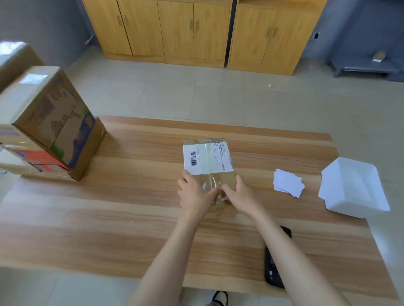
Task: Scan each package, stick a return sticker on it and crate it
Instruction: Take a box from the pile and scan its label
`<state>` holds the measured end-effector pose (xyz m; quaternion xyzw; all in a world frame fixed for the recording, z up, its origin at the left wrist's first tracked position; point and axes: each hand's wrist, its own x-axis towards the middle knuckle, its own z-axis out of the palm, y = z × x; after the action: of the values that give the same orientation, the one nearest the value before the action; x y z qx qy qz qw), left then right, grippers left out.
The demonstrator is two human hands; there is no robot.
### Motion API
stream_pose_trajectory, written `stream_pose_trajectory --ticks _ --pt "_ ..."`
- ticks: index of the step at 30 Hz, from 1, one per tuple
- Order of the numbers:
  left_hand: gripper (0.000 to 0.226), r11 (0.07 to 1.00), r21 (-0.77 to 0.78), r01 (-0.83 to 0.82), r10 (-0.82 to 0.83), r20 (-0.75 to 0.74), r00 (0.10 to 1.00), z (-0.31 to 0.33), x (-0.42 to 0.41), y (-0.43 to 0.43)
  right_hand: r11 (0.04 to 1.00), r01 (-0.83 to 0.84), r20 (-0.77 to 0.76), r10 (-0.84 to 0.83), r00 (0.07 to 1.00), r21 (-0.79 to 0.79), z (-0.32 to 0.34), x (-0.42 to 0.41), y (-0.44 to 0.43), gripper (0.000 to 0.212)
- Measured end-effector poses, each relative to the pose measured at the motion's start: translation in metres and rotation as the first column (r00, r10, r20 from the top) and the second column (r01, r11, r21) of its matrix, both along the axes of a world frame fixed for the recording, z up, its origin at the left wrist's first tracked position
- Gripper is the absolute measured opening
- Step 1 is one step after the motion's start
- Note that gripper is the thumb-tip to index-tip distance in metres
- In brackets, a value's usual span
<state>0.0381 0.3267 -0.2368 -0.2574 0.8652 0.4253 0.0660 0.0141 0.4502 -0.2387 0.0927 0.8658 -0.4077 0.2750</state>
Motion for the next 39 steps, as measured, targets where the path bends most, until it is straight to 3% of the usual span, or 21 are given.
stream_pose_trajectory --ticks 5,8,14,20,24,29,35,39 --pt "0.099 0.996 -0.053 0.074 -0.071 0.071 0.995 0.007 -0.005 -0.014 0.992 0.044 0.036 -0.04 0.999 -0.119 0.008 0.002 0.002 0.068" --pt "0.095 0.972 -0.177 0.153 -0.14 0.083 0.987 0.019 -0.026 -0.037 0.943 0.216 0.072 -0.205 0.976 -0.251 0.008 0.007 0.005 0.078" --pt "0.094 0.798 -0.346 0.494 -0.512 0.043 0.858 0.029 -0.104 -0.069 0.716 0.619 0.319 -0.533 0.783 -0.322 0.003 0.031 -0.009 0.094" --pt "0.091 0.673 -0.291 0.68 -0.672 0.144 0.726 0.026 -0.152 -0.063 0.484 0.781 0.384 -0.686 0.618 -0.394 -0.002 0.036 -0.036 0.1" --pt "0.077 0.705 -0.137 0.695 -0.671 0.189 0.717 0.018 -0.158 -0.065 0.397 0.831 0.406 -0.736 0.542 -0.389 -0.002 0.034 -0.043 0.091" --pt "0.059 0.702 -0.154 0.696 -0.673 0.177 0.718 0.02 -0.155 -0.072 0.42 0.833 0.377 -0.751 0.542 -0.36 -0.001 0.029 -0.042 0.087" --pt "0.06 0.853 -0.079 0.516 -0.512 0.067 0.856 0.034 -0.129 -0.089 0.554 0.762 0.217 -0.742 0.635 -0.335 0.015 -0.001 -0.025 0.115" --pt "0.062 0.936 -0.063 0.346 -0.344 0.035 0.938 0.033 -0.098 -0.099 0.682 0.649 0.122 -0.652 0.748 -0.338 0.026 -0.031 -0.014 0.108"
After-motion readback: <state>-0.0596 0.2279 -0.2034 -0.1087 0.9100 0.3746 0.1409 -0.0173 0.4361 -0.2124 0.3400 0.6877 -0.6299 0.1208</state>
